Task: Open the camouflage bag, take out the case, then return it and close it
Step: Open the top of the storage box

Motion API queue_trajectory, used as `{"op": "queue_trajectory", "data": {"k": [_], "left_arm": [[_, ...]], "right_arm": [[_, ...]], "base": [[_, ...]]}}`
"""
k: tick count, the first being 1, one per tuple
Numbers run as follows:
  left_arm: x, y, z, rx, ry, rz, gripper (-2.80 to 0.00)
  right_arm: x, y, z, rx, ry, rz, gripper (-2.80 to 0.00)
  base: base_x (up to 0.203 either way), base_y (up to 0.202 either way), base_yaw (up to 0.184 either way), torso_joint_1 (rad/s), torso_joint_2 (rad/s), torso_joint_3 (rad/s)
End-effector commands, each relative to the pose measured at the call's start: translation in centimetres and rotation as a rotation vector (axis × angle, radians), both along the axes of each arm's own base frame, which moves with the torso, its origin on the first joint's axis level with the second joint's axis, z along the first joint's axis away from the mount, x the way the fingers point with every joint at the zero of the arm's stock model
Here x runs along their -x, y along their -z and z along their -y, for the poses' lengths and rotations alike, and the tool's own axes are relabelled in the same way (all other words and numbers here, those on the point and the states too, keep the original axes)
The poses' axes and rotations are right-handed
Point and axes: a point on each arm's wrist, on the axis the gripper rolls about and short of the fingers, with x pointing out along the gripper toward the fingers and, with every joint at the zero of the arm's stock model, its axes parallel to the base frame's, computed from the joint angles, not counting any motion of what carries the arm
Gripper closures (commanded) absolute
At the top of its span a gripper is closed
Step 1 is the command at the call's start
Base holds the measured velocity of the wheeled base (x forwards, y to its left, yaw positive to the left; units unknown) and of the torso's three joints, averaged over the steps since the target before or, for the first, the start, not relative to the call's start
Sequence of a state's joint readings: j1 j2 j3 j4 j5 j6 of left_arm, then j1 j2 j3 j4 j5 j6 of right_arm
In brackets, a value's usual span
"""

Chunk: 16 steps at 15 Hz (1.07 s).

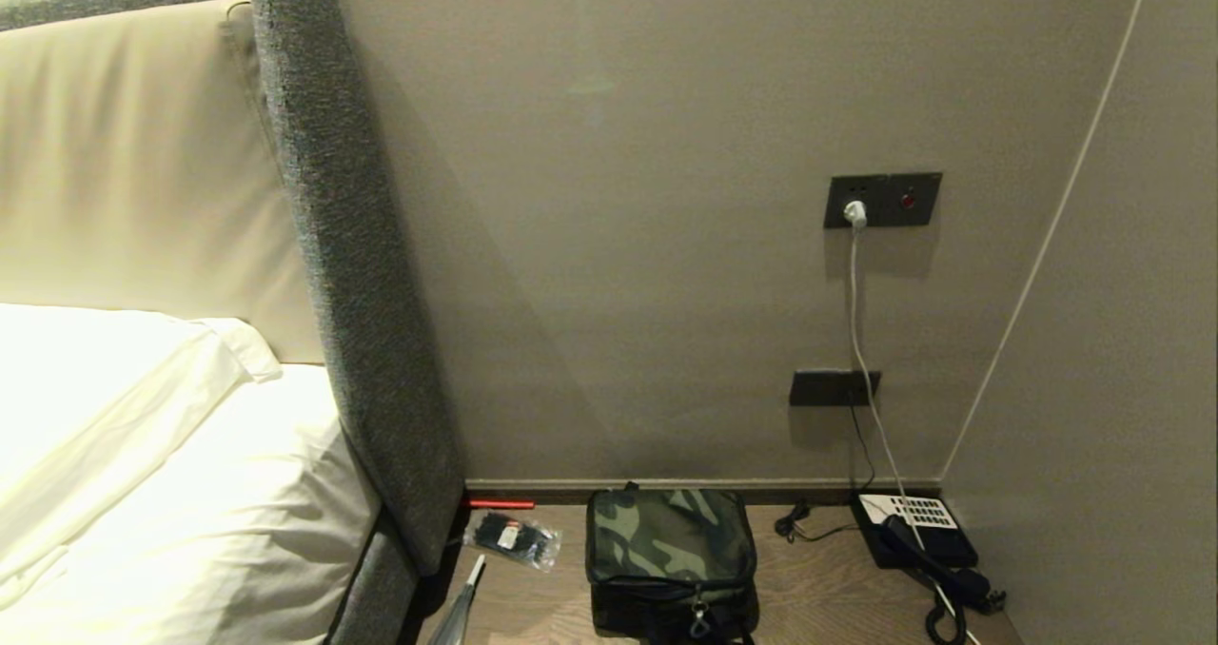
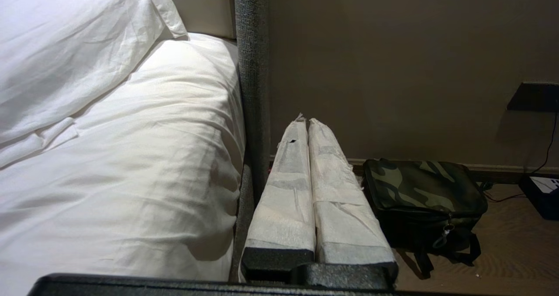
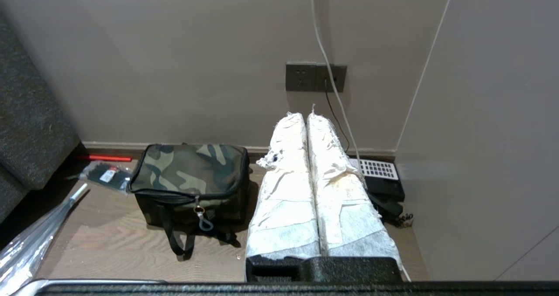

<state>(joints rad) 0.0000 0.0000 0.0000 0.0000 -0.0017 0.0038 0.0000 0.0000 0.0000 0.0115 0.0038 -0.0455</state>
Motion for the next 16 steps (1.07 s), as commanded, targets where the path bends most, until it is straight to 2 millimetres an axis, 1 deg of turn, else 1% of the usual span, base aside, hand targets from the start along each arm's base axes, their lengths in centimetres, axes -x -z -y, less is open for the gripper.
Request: {"op": "queue_trajectory", "data": {"k": [1,16], "left_arm": [[0.00,0.02,0.00,0.004,0.000,-0.002,0.00],[0.00,0.02,0.00,0.004,-0.001,-0.002,0.00]], "right_arm": [[0.00,-0.01,0.00,0.000,-0.001,0.001,0.00],[0.00,-0.01,0.00,0.000,-0.001,0.001,0.00]], "base": [[0.000,0.000,0.000,0.004,0.00,-0.051],[0.000,0.000,0.000,0.002,0.00,-0.187]]}}
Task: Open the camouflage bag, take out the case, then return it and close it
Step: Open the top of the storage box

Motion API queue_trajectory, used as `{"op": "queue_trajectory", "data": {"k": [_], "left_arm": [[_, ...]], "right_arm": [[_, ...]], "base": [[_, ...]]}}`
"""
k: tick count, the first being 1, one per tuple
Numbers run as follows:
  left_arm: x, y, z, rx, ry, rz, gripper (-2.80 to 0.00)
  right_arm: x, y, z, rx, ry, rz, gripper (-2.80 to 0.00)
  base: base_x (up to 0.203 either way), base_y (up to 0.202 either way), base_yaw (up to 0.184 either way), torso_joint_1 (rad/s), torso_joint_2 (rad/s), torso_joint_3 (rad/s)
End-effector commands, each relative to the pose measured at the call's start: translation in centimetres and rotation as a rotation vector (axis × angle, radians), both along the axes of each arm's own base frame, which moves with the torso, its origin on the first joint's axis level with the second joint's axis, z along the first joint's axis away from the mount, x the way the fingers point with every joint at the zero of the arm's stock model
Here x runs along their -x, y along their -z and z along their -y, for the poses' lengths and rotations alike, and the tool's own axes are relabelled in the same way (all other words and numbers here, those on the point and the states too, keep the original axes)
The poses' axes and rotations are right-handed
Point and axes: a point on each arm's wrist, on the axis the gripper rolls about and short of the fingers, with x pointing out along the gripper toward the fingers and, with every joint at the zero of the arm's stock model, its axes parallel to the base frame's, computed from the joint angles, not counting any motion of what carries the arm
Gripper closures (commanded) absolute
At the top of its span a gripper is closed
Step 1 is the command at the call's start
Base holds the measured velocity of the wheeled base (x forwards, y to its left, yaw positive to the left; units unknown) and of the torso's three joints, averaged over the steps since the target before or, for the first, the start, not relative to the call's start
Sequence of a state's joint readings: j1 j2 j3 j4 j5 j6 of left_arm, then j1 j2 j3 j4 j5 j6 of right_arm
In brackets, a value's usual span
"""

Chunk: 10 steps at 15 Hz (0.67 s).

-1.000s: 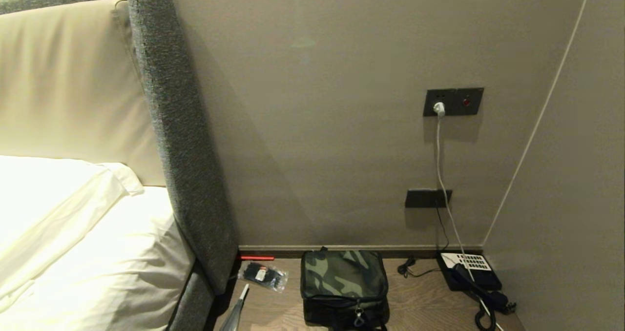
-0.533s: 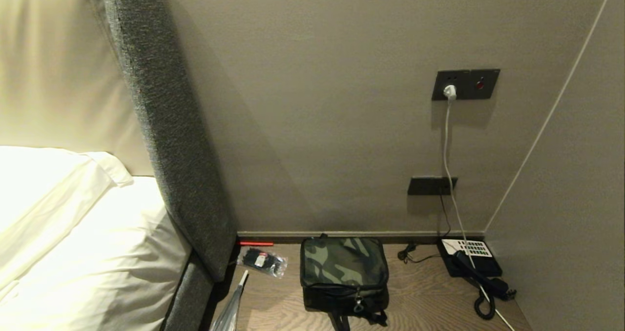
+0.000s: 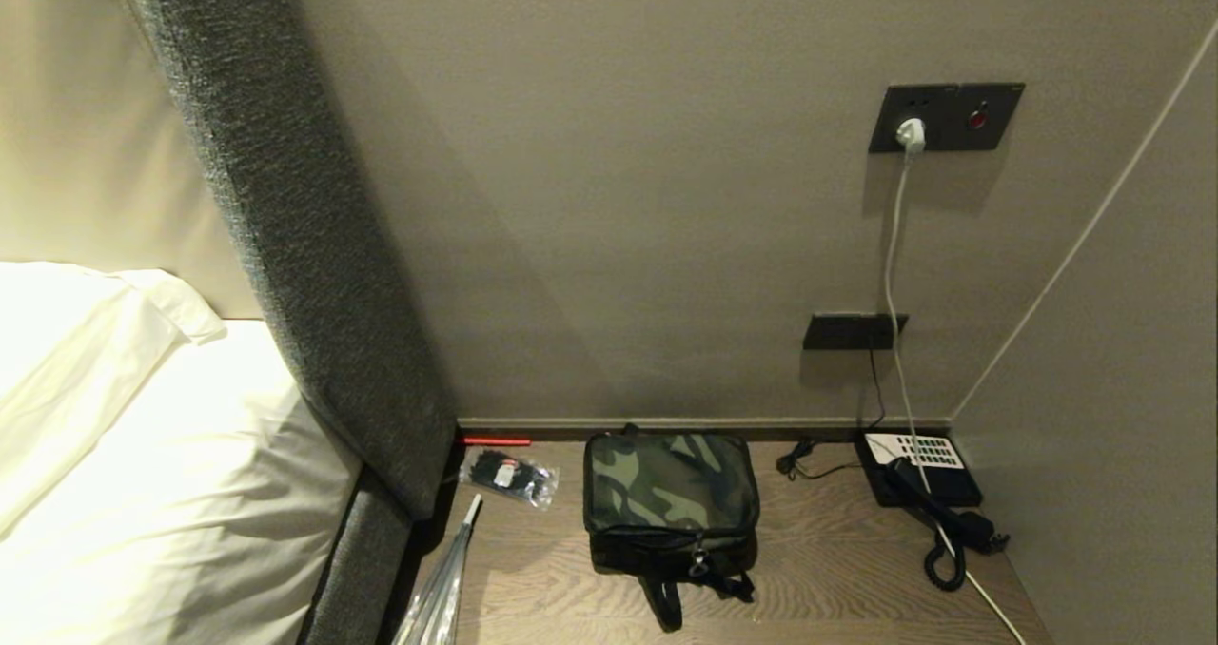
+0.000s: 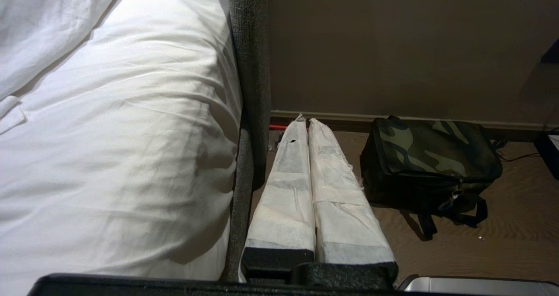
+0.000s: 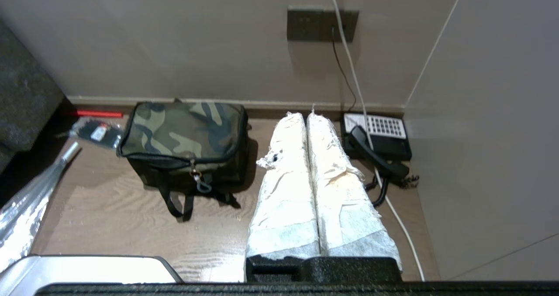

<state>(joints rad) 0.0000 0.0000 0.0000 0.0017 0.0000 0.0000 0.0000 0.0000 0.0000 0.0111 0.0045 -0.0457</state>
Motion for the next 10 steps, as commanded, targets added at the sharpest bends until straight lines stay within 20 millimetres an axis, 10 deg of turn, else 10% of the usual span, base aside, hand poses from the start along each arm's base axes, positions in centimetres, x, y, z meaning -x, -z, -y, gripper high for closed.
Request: {"op": "queue_trajectory", "data": {"k": [1,10], "left_arm": [[0.00,0.00,0.00,0.000,0.001,0.000,0.00],[0.00,0.00,0.00,0.000,0.000,0.000,0.00]], "right_arm": [[0.00,0.00,0.00,0.000,0.000,0.000,0.00],[0.00,0.00,0.00,0.000,-0.001,0.000,0.00]], "base": [[0.000,0.000,0.000,0.002,0.00,-0.202],[0.000,0.000,0.000,0.002,0.00,-0.198]]}}
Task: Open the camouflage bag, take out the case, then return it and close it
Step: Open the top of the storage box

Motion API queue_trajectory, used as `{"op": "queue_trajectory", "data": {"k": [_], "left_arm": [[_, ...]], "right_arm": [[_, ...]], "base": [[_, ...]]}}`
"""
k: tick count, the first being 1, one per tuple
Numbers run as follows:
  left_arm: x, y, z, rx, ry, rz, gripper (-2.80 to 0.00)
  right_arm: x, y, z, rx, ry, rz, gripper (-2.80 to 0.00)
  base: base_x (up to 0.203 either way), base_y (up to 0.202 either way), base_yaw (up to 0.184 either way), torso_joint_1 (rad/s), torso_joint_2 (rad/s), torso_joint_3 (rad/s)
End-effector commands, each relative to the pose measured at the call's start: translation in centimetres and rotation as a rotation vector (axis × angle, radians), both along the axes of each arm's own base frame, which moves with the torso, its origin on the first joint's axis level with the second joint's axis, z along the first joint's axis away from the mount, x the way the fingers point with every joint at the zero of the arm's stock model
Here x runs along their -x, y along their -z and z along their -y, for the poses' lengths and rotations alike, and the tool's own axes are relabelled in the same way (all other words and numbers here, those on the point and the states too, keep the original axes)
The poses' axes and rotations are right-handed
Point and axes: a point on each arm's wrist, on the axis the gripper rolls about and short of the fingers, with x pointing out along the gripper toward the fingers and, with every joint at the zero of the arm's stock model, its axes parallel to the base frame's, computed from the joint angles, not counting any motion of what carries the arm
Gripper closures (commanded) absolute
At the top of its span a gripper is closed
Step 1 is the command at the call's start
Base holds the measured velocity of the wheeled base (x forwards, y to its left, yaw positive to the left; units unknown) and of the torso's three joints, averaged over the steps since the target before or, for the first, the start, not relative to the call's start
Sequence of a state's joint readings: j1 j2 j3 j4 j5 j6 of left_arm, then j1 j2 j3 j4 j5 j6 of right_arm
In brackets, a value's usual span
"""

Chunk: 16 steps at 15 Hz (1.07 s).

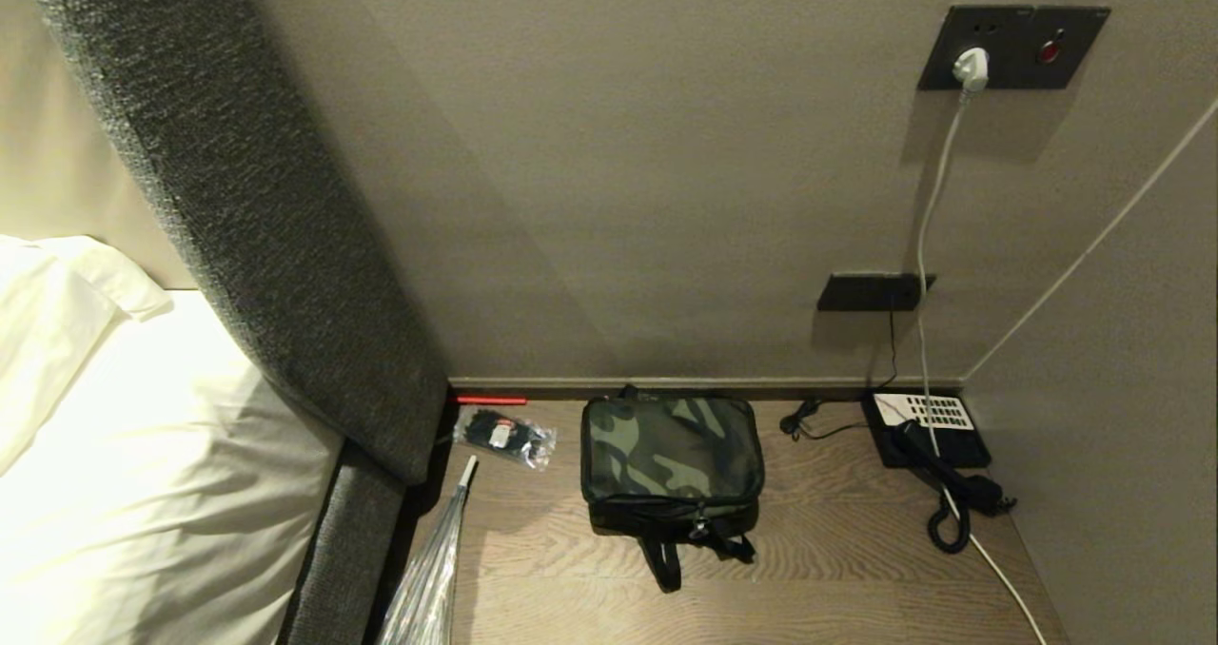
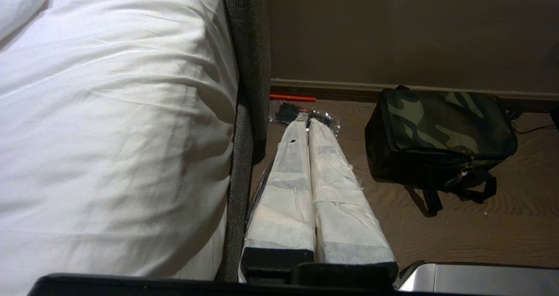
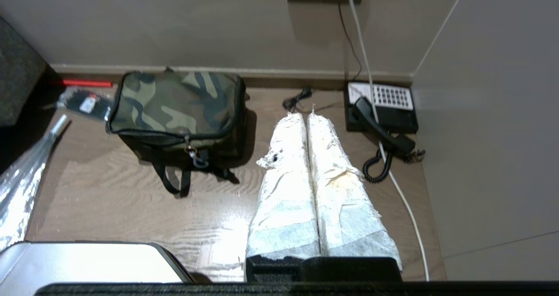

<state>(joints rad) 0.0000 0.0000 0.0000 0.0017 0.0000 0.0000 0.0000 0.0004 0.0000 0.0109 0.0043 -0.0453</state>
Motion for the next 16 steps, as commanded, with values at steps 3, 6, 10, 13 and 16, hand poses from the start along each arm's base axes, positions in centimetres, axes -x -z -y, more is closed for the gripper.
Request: {"op": "queue_trajectory", "data": {"k": [3,6,10,13,16], "left_arm": [[0.00,0.00,0.00,0.000,0.000,0.000,0.00],[0.00,0.00,0.00,0.000,0.000,0.000,0.00],[0.00,0.00,0.00,0.000,0.000,0.000,0.00],[0.00,0.00,0.00,0.000,0.000,0.000,0.00],[0.00,0.00,0.00,0.000,0.000,0.000,0.00]], "right_arm": [[0.00,0.00,0.00,0.001,0.000,0.001,0.00],[0.00,0.00,0.00,0.001,0.000,0.001,0.00],[0.00,0.00,0.00,0.001,0.000,0.001,0.00],[0.00,0.00,0.00,0.001,0.000,0.001,0.00],[0.00,0.00,0.00,0.001,-0.001,0.001,0.00]], "base": [[0.000,0.000,0.000,0.002,0.00,-0.196],[0.000,0.000,0.000,0.002,0.00,-0.198],[0.000,0.000,0.000,0.002,0.00,-0.200],[0.000,0.000,0.000,0.004,0.00,-0.196],[0.000,0.000,0.000,0.004,0.00,-0.195]]}}
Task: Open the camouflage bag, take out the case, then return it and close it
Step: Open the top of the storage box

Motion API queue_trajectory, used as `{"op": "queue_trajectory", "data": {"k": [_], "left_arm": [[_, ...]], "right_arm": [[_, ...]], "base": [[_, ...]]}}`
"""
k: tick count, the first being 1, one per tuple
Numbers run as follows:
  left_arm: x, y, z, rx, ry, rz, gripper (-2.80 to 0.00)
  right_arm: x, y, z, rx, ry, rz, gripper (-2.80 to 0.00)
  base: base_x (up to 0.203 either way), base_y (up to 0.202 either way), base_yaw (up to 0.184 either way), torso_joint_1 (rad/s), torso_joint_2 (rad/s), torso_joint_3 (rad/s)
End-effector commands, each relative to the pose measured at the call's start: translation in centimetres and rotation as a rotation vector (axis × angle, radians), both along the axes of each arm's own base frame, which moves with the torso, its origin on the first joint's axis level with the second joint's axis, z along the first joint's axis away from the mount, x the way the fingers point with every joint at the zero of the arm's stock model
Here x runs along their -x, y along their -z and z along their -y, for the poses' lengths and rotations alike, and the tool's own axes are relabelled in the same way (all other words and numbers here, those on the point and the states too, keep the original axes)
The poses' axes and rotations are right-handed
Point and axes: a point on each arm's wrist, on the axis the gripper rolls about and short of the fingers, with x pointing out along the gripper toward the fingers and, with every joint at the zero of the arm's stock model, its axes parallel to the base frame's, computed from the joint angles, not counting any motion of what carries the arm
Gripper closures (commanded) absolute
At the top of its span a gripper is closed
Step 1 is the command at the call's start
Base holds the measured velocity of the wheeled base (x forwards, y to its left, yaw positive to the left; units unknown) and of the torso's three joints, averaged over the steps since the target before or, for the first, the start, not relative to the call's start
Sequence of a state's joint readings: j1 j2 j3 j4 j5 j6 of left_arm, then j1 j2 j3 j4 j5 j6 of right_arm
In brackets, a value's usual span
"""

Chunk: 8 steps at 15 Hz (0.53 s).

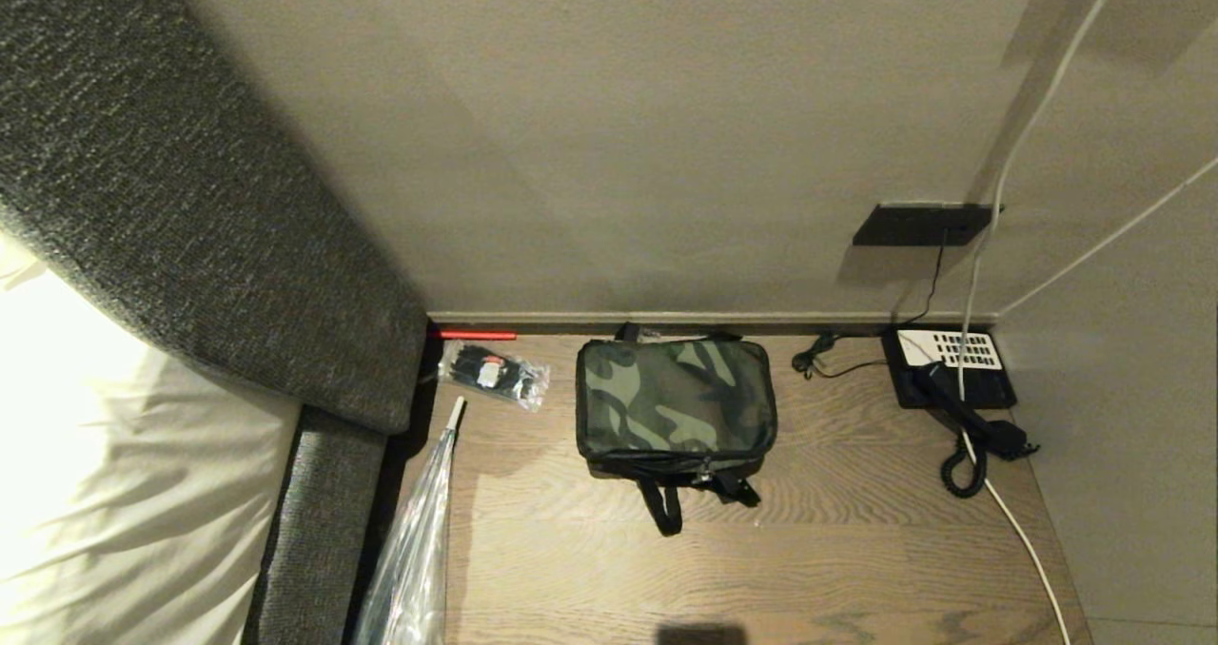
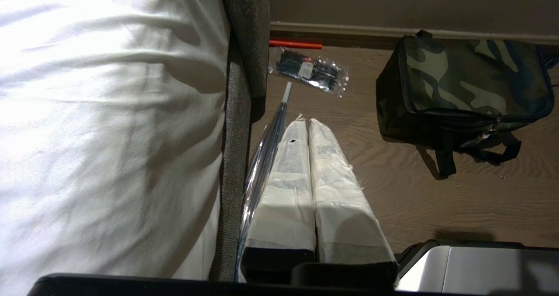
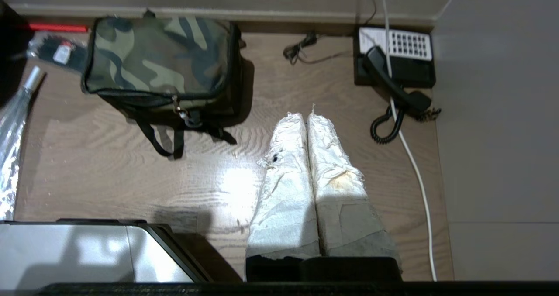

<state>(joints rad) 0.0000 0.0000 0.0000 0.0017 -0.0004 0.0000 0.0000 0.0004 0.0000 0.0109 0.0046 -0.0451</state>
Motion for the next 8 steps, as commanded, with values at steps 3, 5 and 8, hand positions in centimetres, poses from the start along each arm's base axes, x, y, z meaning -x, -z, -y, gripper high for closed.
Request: {"op": "queue_trajectory", "data": {"k": [3,5,8], "left_arm": [[0.00,0.00,0.00,0.000,0.000,0.000,0.00],[0.00,0.00,0.00,0.000,0.000,0.000,0.00],[0.00,-0.02,0.00,-0.002,0.001,0.002,0.00]], "right_arm": [[0.00,0.00,0.00,0.001,0.000,0.001,0.00],[0.00,0.00,0.00,0.001,0.000,0.001,0.00],[0.00,0.00,0.00,0.001,0.000,0.001,0.00]], "base": [[0.000,0.000,0.000,0.005,0.00,-0.195],[0.000,0.000,0.000,0.001,0.00,-0.198],[0.000,0.000,0.000,0.003,0.00,-0.198]]}}
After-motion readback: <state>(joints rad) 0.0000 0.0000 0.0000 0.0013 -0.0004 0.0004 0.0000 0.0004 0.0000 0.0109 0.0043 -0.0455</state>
